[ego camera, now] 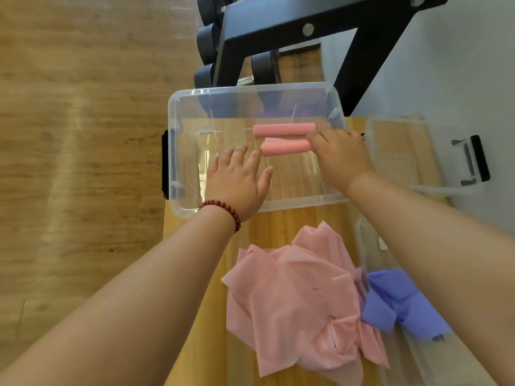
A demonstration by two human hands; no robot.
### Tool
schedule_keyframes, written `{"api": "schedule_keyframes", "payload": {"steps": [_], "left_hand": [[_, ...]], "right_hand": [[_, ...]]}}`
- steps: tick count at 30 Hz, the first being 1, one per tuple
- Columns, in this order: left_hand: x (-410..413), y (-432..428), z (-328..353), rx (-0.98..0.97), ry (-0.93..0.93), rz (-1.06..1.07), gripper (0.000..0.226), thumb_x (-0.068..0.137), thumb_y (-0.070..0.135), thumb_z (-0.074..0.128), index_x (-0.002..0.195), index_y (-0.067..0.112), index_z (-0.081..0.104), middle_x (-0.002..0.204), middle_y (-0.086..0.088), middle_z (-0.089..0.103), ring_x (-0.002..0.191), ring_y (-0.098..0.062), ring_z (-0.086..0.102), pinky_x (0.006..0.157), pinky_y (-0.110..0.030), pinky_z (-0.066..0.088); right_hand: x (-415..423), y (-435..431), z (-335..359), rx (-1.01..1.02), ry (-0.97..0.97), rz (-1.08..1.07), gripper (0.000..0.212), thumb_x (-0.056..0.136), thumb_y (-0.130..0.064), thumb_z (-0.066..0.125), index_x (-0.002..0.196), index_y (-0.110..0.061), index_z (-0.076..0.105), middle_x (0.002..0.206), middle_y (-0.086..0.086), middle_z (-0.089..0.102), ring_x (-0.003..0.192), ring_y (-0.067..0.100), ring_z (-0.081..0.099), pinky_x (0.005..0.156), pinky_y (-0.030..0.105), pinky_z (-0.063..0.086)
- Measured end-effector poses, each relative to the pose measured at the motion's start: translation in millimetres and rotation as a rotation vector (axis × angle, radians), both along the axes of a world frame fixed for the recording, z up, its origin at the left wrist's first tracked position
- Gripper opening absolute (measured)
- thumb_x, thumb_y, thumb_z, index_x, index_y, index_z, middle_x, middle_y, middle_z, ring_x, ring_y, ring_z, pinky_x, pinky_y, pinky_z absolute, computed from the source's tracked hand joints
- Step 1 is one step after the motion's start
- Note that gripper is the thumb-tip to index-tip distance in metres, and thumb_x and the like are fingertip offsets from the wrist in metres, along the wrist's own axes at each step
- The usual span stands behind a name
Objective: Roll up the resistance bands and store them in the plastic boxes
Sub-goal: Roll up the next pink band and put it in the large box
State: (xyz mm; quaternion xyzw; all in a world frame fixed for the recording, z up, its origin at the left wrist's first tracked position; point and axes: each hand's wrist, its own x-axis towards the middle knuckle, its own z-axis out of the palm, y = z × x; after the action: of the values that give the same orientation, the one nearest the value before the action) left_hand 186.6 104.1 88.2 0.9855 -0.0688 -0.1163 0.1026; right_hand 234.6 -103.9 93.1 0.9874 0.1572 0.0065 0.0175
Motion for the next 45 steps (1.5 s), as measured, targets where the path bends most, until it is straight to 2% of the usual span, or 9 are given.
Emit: {"api": "schedule_keyframes", "payload": {"steps": [8, 12, 17, 22, 29, 36, 41, 45], "left_hand": [[5.4, -3.5, -5.5, -0.025, 0.063, 0.063, 0.057, 0.102, 0.051, 0.021, 0.152, 0.024, 0.027, 0.158, -0.003, 0.028, 0.147, -0.024, 0.020, 0.118, -0.042, 0.015], [6.4, -3.2, -5.5, -0.023, 0.080, 0.061, 0.058, 0.101, 0.052, 0.022, 0.152, 0.025, 0.026, 0.158, -0.003, 0.028, 0.146, -0.024, 0.020, 0.117, -0.042, 0.018], [7.1, -1.8, -5.5, -0.025, 0.086, 0.046, 0.056, 0.101, 0.052, 0.023, 0.150, 0.025, 0.028, 0.157, -0.003, 0.029, 0.145, -0.025, 0.021, 0.116, -0.042, 0.018], [7.8, -1.2, -5.2, -0.047, 0.092, 0.057, 0.056, 0.101, 0.052, 0.026, 0.150, 0.026, 0.029, 0.157, -0.002, 0.029, 0.144, -0.025, 0.023, 0.115, -0.042, 0.017], [7.8, -1.0, -6.3, -0.054, 0.109, 0.068, 0.057, 0.101, 0.053, 0.025, 0.151, 0.025, 0.027, 0.157, -0.003, 0.029, 0.144, -0.026, 0.021, 0.115, -0.043, 0.017], [7.9, -0.3, -9.4, -0.063, 0.110, 0.074, 0.058, 0.100, 0.054, 0.025, 0.151, 0.026, 0.027, 0.156, -0.002, 0.030, 0.144, -0.025, 0.022, 0.116, -0.043, 0.017], [7.3, 0.2, -9.8, -0.080, 0.105, 0.085, 0.059, 0.101, 0.053, 0.026, 0.152, 0.025, 0.025, 0.156, -0.002, 0.030, 0.144, -0.025, 0.022, 0.117, -0.043, 0.016], [6.6, -0.2, -10.5, -0.092, 0.093, 0.099, 0.058, 0.101, 0.053, 0.026, 0.151, 0.024, 0.028, 0.155, -0.002, 0.033, 0.144, -0.025, 0.023, 0.117, -0.043, 0.016]], "right_hand": [[21.9, 9.8, -13.9, -0.049, 0.139, 0.033, 0.035, 0.096, -0.009, 0.051, 0.131, -0.011, 0.051, 0.129, 0.013, 0.056, 0.118, 0.033, 0.052, 0.098, 0.043, 0.040], [28.5, 20.6, -22.0, -0.088, 0.168, 0.013, 0.038, 0.098, -0.014, 0.052, 0.136, -0.013, 0.049, 0.132, 0.011, 0.056, 0.123, 0.031, 0.051, 0.104, 0.041, 0.040], [37.9, 28.7, -40.4, -0.117, 0.223, 0.000, 0.025, 0.096, -0.014, 0.051, 0.121, -0.013, 0.056, 0.121, 0.011, 0.060, 0.113, 0.032, 0.056, 0.100, 0.045, 0.042], [45.8, 26.6, -49.4, -0.079, 0.289, 0.085, 0.023, 0.097, -0.010, 0.046, 0.116, -0.012, 0.058, 0.121, 0.012, 0.059, 0.111, 0.033, 0.056, 0.091, 0.040, 0.042], [55.1, 31.5, -59.1, -0.104, 0.287, 0.028, 0.032, 0.098, -0.010, 0.040, 0.127, -0.014, 0.054, 0.128, 0.012, 0.055, 0.118, 0.033, 0.048, 0.099, 0.042, 0.034], [55.8, 38.6, -63.3, -0.177, 0.227, 0.021, 0.029, 0.096, -0.006, 0.045, 0.124, -0.008, 0.052, 0.125, 0.016, 0.051, 0.114, 0.037, 0.052, 0.097, 0.044, 0.037], [57.5, 37.0, -64.2, -0.029, 0.215, 0.053, 0.031, 0.095, -0.003, 0.043, 0.123, -0.005, 0.055, 0.125, 0.017, 0.055, 0.118, 0.035, 0.048, 0.102, 0.041, 0.032], [58.3, 34.4, -51.9, 0.244, 0.428, 0.010, 0.022, 0.098, -0.008, 0.046, 0.116, -0.007, 0.058, 0.119, 0.015, 0.060, 0.108, 0.033, 0.055, 0.090, 0.039, 0.042]]}}
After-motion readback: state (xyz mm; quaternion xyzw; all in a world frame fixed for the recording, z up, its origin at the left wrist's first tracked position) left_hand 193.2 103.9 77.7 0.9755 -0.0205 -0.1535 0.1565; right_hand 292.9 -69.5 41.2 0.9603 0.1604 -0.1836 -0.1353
